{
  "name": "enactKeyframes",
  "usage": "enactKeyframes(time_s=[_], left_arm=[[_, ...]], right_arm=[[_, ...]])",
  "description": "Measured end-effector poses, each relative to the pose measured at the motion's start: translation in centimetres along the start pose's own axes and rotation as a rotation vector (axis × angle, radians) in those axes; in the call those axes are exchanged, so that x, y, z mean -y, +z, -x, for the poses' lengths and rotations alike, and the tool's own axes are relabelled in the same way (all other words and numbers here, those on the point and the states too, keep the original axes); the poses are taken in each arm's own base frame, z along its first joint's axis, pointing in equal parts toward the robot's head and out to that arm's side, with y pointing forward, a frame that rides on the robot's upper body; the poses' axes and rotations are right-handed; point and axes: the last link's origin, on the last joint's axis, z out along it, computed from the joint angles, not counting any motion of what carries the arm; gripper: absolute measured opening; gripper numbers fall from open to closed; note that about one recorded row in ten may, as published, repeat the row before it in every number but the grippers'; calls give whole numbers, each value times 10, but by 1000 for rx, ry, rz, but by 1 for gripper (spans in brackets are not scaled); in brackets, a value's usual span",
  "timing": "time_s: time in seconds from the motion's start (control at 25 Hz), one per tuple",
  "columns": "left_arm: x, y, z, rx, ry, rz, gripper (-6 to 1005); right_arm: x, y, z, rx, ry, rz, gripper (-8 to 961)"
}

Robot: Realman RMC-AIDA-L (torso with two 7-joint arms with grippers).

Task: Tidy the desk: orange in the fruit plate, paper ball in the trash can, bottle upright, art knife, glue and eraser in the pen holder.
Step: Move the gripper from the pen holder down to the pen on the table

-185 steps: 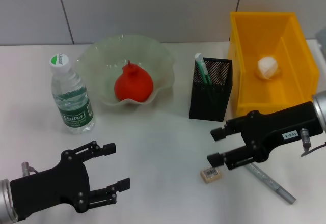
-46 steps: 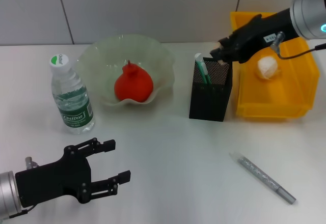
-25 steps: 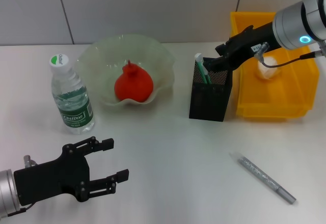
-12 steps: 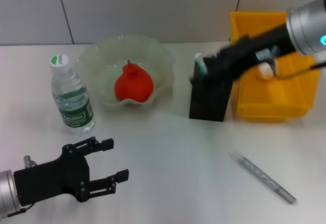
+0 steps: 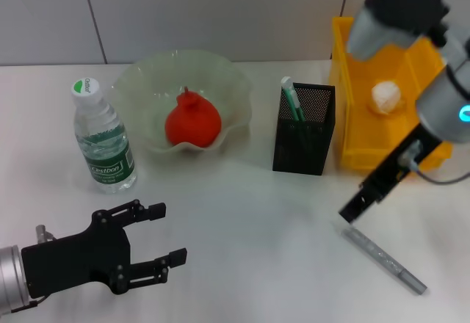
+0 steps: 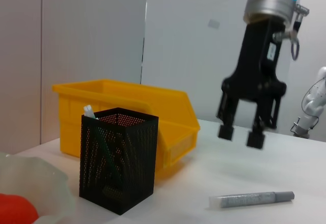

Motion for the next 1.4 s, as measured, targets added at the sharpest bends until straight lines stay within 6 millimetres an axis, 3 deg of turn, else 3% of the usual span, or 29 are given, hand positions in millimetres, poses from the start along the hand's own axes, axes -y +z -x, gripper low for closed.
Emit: enactKeyframes(time_s=[0.56,1.12,1.32,1.4], left_arm=[[1,-1,0,4,11,-3,813],[4,-2,-1,13,15,-15,813],[4,-3,-1,13,14,-15,813],[4,-3,0,13,13,-16,813]], right_arm=[[6,40,-6,-110,44,-33,686],[10,60,-7,-136,24,-66,631],[12,64,-6,-136,26,-70,437],[12,64,-6,-135,26,-70,419]])
